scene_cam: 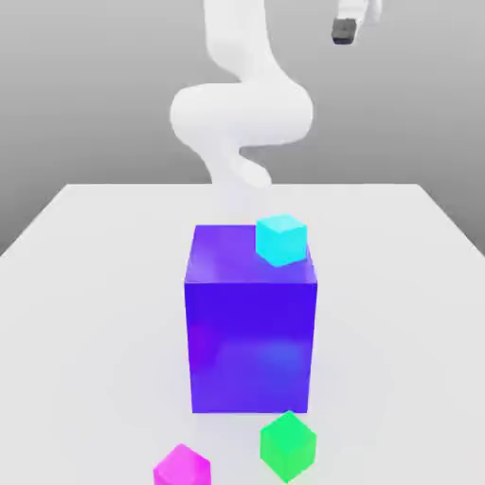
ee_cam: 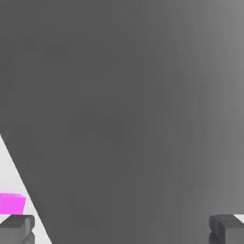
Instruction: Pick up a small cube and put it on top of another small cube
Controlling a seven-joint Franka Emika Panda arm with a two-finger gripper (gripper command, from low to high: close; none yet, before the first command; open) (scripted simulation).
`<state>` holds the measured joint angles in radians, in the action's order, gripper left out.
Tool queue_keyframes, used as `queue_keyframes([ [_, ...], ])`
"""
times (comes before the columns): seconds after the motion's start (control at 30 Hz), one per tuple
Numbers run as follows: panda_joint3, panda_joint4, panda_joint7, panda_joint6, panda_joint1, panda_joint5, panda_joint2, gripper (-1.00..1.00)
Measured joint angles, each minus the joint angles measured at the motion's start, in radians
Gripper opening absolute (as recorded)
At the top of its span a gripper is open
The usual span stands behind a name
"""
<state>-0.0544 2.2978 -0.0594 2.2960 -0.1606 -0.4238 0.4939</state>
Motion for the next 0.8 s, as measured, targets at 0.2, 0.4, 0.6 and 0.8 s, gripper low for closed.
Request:
queue_keyframes([
  [0.2, 0.04, 0.005, -0.181, 0.023, -0.018, -0.029, -0.1, 0.0],
  [0.4, 0.093, 0.012, -0.381, 0.059, -0.033, -0.034, -0.204, 0.0],
  [0.6, 0.149, 0.023, -0.605, 0.111, -0.035, -0.009, -0.313, 0.0],
  [0.8, 0.196, 0.036, -0.856, 0.174, -0.015, 0.052, -0.427, 0.0],
])
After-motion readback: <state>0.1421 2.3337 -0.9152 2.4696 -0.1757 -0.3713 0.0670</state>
